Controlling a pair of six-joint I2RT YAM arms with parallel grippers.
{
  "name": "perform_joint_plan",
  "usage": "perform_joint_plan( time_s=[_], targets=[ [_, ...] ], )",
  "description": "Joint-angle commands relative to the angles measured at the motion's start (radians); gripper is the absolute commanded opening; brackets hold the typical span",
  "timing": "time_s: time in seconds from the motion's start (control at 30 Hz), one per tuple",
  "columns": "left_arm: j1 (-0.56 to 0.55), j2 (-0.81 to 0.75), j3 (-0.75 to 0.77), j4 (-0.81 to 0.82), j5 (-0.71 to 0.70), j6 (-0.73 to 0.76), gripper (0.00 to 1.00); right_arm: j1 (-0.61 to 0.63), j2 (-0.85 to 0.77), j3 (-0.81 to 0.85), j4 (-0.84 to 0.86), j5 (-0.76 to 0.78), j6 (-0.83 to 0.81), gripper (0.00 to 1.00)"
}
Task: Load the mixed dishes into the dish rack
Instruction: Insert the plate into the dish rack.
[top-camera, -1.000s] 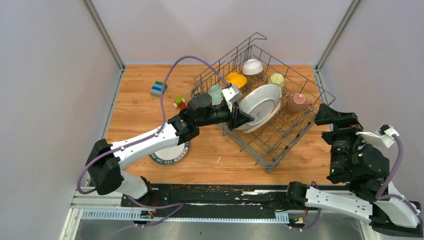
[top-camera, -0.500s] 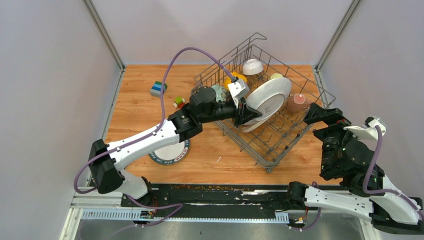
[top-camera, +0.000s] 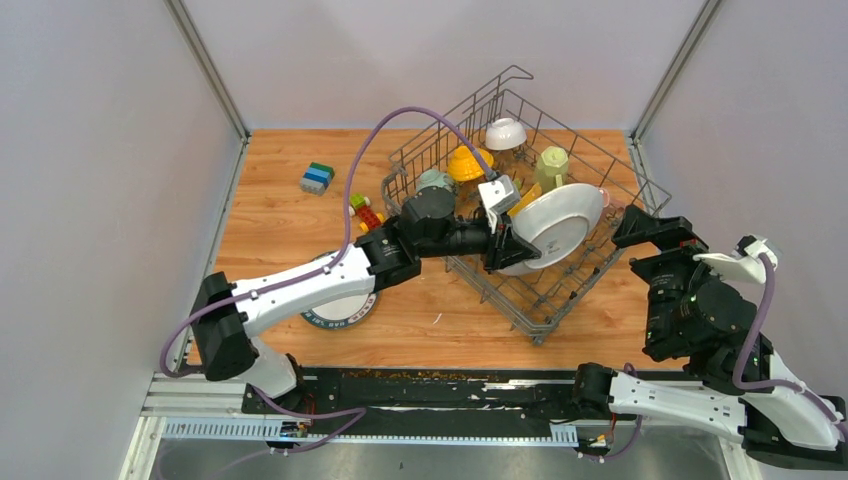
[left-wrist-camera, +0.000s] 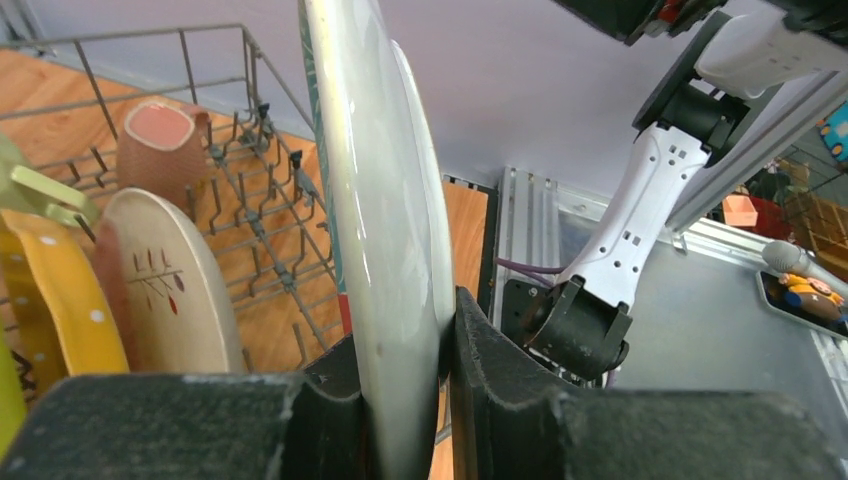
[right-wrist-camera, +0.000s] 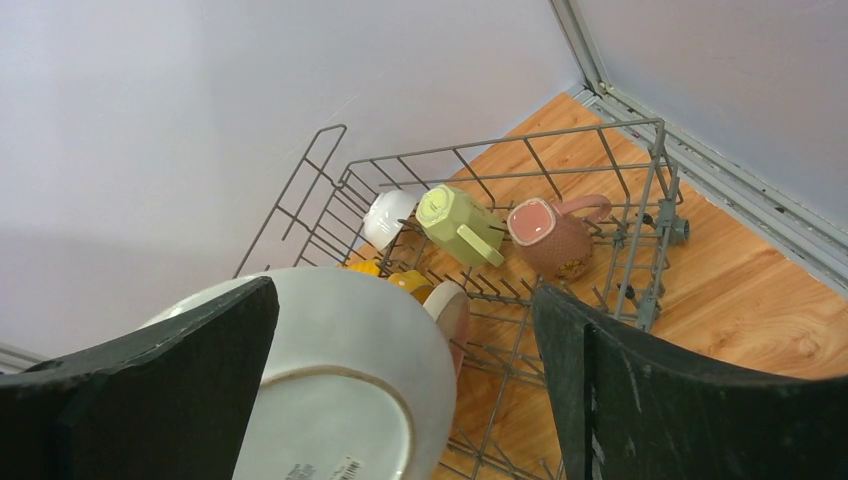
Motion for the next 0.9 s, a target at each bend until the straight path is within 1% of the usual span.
perform_joint_plan(
  time_s=[0.0,0.17,0.27,0.53,0.73,0.77,0.8,0.87],
  targets=[
    [-0.005,0.012,0.01,0.27,-0.05,-0.059,0.0,-0.002,0.003,0.03,-0.011,0.005,0.024,1.0],
    [-0.006,0.062,-0.015,0.303,-0.145,-0.071,0.0,-0.002,0.022,0.041,-0.012,0.006,0.029,1.0],
    [-0.007,0.113,-0.004,0.302,-0.188,-0.067,0.0,-0.002,0.038,0.043,-0.012,0.006,0.033,1.0],
    [-0.012,0.231,0.054,0.29,-0.19,-0.052,0.0,-0.002,0.044,0.043,-0.013,0.004,0.049,1.0],
    [-0.012,0.307,0.125,0.221,-0.189,-0.032,0.0,-0.002,0.05,0.044,-0.015,-0.011,0.053,1.0],
    [-0.012,0.318,0.131,0.217,-0.192,-0.033,0.02,-0.002,0.055,0.046,-0.015,-0.015,0.054,1.0],
    [-0.011,0.323,0.136,0.213,-0.194,-0.033,0.08,-0.003,0.06,0.048,-0.014,-0.017,0.053,1.0],
    [-0.011,0.341,0.167,0.164,-0.197,-0.031,0.14,-0.002,0.071,0.048,-0.015,-0.02,0.054,1.0]
  ],
)
